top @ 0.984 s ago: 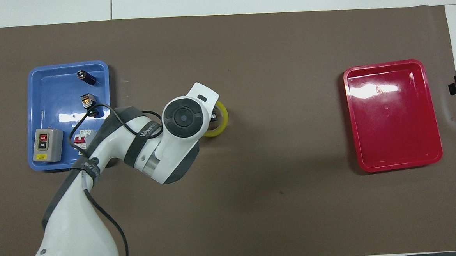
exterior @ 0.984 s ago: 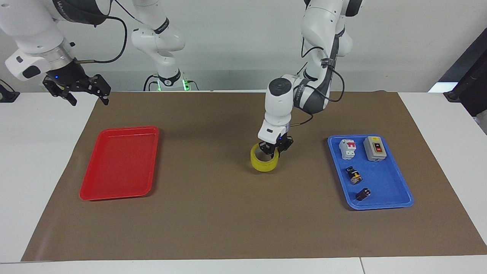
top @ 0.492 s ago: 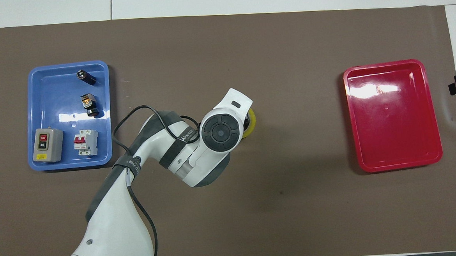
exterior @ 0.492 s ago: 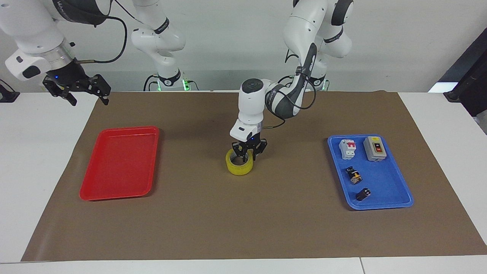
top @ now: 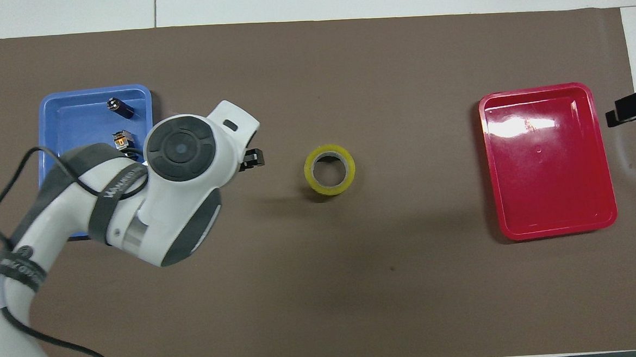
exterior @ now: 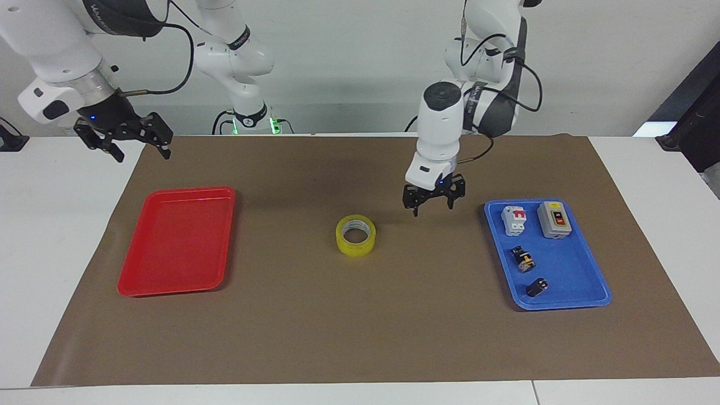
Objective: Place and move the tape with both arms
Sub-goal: 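Withdraw the left gripper while the right gripper reaches and grasps the tape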
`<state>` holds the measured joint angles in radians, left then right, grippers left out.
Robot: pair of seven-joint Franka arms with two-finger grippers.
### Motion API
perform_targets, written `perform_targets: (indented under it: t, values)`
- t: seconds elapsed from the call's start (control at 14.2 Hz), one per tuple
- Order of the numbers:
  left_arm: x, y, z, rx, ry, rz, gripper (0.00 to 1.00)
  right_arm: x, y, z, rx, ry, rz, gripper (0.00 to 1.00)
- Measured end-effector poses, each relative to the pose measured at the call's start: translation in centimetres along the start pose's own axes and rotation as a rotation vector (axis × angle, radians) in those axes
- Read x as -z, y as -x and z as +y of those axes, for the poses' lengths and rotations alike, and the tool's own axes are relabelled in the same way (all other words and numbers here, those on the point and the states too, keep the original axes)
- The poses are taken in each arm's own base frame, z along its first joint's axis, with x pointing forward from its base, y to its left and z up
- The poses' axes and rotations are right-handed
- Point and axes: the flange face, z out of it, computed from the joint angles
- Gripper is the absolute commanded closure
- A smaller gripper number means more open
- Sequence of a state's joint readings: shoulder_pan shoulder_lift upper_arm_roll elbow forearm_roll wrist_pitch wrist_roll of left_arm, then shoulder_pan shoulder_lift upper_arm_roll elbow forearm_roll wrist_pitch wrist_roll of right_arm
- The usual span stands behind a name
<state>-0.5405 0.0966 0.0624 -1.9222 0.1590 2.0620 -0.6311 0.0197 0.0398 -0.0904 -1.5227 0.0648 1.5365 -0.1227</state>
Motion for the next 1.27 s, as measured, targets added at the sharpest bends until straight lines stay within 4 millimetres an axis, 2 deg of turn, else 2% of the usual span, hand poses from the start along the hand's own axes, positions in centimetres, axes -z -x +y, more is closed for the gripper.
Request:
perform_targets:
  t: [0.07,0.21,0.35,0.49,0.56,0.7,0.77,0.91,0.98,1.05,1.12,1.27]
  values:
    - [0.5,-1.1,-3.0,-0.003,-0.006,-0.005,0.0,-0.8,-0.3,-2.6,0.005,-0.007,-0.004,0.0]
    - [1.2,-3.1,-8.9,-0.025,-0.006,-0.027,0.0,-2.7,-0.9,-9.3,0.025,-0.005,0.002,0.0]
    - [1.9,-4.3,-14.1,-0.03,0.071,-0.059,0.0,-5.6,-2.0,-15.5,0.053,-0.004,0.031,0.0]
    - [3.2,-4.9,-19.0,-0.056,0.115,-0.079,0.0,-10.5,-3.6,-20.2,0.049,-0.012,0.089,0.0]
    - [4.3,-5.0,-20.9,-0.06,0.12,-0.087,0.0,-13.7,-4.3,-22.1,0.057,-0.017,0.123,0.0]
    - [7.1,-5.3,-23.4,-0.042,0.122,-0.094,0.0,-19.2,-4.9,-24.0,0.073,-0.017,0.146,0.0]
    - [8.5,-5.5,-24.1,-0.033,0.122,-0.093,0.0,-20.5,-5.0,-24.4,0.078,-0.015,0.147,0.03]
    - [11.7,-5.9,-25.8,-0.009,0.121,-0.089,0.0,-21.4,-5.1,-25.5,0.082,-0.029,0.164,0.05]
    - [13.1,-6.1,-26.9,0.007,0.12,-0.086,0.0,-21.6,-5.0,-26.3,0.078,-0.037,0.169,0.11]
    - [14.4,-6.3,-27.7,0.019,0.119,-0.089,0.0,-22.1,-4.8,-27.3,0.079,-0.042,0.17,0.13]
    - [15.1,-6.4,-28.2,0.024,0.117,-0.098,0.0,-22.9,-4.6,-28.3,0.086,-0.042,0.167,0.17]
    - [15.3,-6.9,-28.9,0.011,0.114,-0.116,0.0,-25.2,-4.1,-31.0,0.097,-0.042,0.161,0.17]
